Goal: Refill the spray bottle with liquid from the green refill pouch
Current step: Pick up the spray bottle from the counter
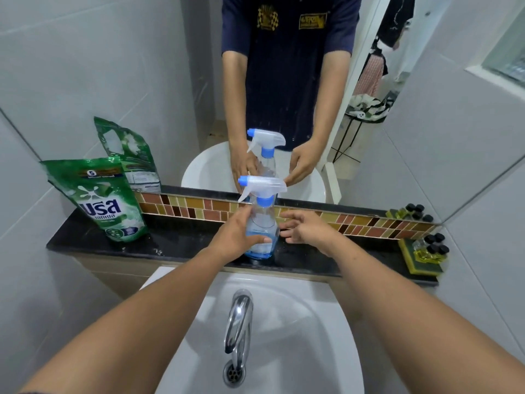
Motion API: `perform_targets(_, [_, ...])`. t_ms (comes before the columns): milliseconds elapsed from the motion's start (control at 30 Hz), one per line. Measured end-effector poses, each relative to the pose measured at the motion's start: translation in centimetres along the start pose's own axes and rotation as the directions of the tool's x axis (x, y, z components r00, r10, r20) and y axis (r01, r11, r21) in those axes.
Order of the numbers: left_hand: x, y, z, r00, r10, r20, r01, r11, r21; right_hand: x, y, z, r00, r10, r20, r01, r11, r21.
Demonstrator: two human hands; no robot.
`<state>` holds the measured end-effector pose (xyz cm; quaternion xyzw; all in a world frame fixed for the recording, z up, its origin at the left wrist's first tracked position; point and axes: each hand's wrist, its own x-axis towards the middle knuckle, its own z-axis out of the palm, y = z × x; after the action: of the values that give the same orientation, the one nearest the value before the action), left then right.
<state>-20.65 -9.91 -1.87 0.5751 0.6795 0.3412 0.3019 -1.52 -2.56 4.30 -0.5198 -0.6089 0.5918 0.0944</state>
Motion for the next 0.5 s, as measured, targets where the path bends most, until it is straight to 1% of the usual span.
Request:
perform_targets(67, [-0.2,0.1,-0.1,1.000,-0.012,0.013,0.013,0.999,-0.037,0.0,0.1,0.6,0.999,-0.019,0.028,0.022,0.995,-0.102])
perform_targets(133, [-0.7,0.1,-0.1,1.000,-0.010,-0.003,0.010,0.997,-0.077,0.2,0.5,1.3,0.998,-0.059,0.003,0.059,0.992,-0.112])
perform_targets(267, [-2.1,0.8,0.2,0.987,-0.069,-0.142,0.050,0.989,-0.139,0.6,1.2,2.9,0.997,-0.048,-0.055,0.050,0.998,0.039])
perform_targets(333, [-2.3,1.2,0.5,0.968,-0.102,-0.227,0.079,0.991,-0.112,0.6,1.4,3.6,0.998,-0.033,-0.048,0.038,0.994,0.098])
perform_targets(400, [-2.4,1.7,0.5,0.946,-0.138,-0.293,0.121,0.990,-0.078,0.4,1.2,4.1,1.000,-0.014,-0.011,0.016,0.991,0.131])
perform_targets(467, [-2.3,1.9,0.2,0.941,-0.144,-0.305,0.137,0.990,-0.043,0.2,0.6,4.1,1.000,-0.001,0.002,0.000,0.992,0.124])
perform_targets(500, [-2.3,1.9,-0.1,0.947,-0.131,-0.293,0.134,0.991,-0.011,0.2,0.1,3.7,1.000,-0.003,-0.016,0.005,0.993,0.117])
